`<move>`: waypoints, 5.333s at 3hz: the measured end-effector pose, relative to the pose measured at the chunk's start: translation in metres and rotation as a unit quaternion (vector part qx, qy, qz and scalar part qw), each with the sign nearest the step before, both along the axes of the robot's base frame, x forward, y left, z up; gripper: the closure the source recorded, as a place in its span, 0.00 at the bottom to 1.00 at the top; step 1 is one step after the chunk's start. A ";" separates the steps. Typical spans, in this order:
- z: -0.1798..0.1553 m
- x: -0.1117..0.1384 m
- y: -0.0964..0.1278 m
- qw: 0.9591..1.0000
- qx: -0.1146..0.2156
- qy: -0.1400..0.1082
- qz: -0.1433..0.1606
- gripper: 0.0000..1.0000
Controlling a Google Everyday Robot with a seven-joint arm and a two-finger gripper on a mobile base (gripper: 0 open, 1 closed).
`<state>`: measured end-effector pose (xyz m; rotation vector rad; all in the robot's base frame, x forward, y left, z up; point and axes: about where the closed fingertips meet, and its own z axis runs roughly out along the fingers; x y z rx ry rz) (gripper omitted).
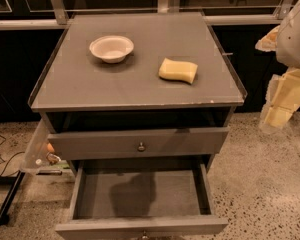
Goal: Close middle drawer
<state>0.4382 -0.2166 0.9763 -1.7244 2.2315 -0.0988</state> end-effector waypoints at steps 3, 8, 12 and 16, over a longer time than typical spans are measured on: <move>-0.056 -0.015 -0.003 0.999 0.046 0.012 0.008 0.00; -0.231 -0.062 0.002 0.986 0.147 0.074 0.018 1.00; -0.421 -0.049 0.020 0.965 0.258 0.044 -0.014 1.00; -0.547 -0.118 0.063 0.952 0.282 0.110 -0.045 1.00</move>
Offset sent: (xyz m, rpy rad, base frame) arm -0.0121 -0.0054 -0.0465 0.0753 0.0234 0.0095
